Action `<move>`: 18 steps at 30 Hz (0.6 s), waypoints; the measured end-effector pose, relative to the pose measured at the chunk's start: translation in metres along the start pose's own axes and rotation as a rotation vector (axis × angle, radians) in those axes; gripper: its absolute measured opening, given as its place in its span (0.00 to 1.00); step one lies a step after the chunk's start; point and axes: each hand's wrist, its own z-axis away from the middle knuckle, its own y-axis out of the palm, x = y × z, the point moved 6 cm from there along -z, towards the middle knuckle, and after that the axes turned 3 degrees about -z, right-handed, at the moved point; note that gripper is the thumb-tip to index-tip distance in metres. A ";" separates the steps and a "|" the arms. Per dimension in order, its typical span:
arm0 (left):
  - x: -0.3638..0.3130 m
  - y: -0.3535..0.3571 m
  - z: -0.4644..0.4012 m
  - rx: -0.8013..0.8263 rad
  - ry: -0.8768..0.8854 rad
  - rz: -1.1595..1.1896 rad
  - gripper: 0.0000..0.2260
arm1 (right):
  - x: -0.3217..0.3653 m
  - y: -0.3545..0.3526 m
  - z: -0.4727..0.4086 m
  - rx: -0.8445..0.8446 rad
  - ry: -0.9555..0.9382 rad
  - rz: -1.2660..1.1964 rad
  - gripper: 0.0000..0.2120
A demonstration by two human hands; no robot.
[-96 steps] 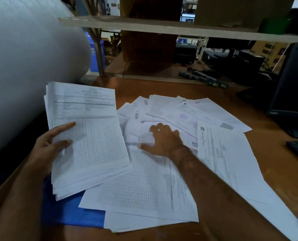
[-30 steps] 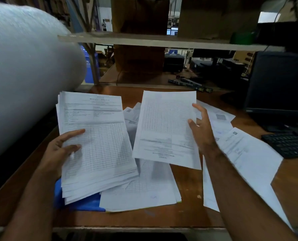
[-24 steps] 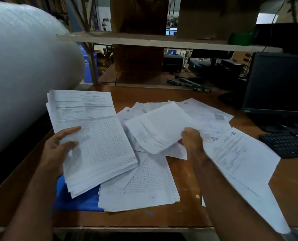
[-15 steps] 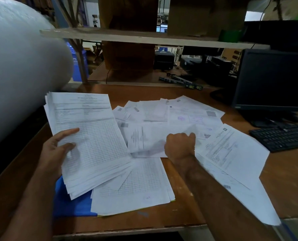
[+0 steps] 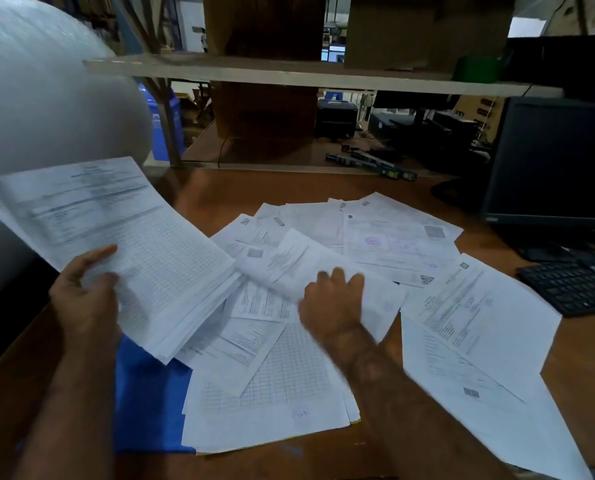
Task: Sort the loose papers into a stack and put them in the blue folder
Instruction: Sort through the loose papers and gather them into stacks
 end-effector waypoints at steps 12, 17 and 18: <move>0.011 -0.005 -0.014 0.061 -0.009 -0.066 0.22 | -0.066 0.044 -0.087 0.568 -0.065 -0.340 0.50; -0.002 -0.012 -0.024 0.074 0.038 0.025 0.23 | -0.065 0.033 -0.095 0.419 -0.121 -0.540 0.40; -0.004 -0.009 -0.024 0.110 0.020 0.030 0.24 | -0.068 0.026 -0.093 0.377 -0.134 -0.642 0.34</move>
